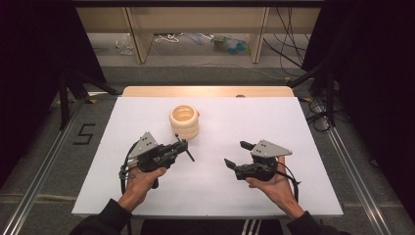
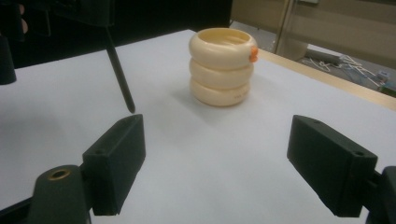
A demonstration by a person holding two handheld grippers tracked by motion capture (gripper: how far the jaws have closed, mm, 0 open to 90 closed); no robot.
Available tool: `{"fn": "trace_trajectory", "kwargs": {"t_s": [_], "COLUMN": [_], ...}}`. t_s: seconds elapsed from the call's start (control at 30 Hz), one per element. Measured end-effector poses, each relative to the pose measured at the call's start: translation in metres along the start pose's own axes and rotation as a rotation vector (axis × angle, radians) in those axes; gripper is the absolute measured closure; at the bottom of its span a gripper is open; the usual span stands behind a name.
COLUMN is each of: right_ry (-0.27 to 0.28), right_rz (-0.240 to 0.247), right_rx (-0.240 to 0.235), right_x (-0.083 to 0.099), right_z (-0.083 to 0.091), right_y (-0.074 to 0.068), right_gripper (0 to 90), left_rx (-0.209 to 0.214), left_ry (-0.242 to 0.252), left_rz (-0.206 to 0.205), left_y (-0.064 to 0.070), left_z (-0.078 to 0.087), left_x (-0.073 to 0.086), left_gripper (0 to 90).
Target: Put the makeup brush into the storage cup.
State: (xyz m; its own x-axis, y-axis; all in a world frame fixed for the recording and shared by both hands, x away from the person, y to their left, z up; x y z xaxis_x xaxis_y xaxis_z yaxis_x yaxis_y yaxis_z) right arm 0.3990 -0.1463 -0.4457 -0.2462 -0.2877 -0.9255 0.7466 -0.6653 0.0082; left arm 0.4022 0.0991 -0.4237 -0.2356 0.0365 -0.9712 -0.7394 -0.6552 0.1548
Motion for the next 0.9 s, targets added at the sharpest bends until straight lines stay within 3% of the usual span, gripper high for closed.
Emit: {"fn": "trace_trajectory", "kwargs": {"t_s": [0.2, 0.53, 0.9], "right_ry": [-0.007, -0.026, -0.026], "right_rz": [-0.006, -0.017, -0.042], "right_rx": [0.032, 0.046, 0.057], "right_x": [0.007, 0.017, 0.024], "right_z": [0.011, 0.021, 0.026], "right_y": [0.006, 0.008, 0.010], "right_gripper": [20.1, 19.9, 16.3], "left_rx": [-0.024, -0.091, -0.122], "left_ry": [-0.004, -0.001, -0.022], "left_rz": [-0.002, 0.010, -0.015], "left_y": [-0.009, -0.031, -0.052], "left_z": [0.000, -0.001, -0.005], "left_x": [-0.003, -0.015, -0.035], "left_gripper": [83.5, 83.5, 83.4]}}
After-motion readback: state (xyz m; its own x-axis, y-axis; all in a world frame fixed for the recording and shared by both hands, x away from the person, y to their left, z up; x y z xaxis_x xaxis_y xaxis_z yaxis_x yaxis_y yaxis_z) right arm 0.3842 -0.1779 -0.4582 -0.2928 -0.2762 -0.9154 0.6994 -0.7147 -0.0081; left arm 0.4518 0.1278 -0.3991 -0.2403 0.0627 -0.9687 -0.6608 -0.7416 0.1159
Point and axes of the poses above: each handheld gripper's, and its own axes: z roughly backward along the jaws, x roughly out of its underside, y roughly to its right, the point moved 6 cm from there along -z, roughly forward along the jaws, and after that the axes turned 1 degree about -z, right-handed, at the moved point
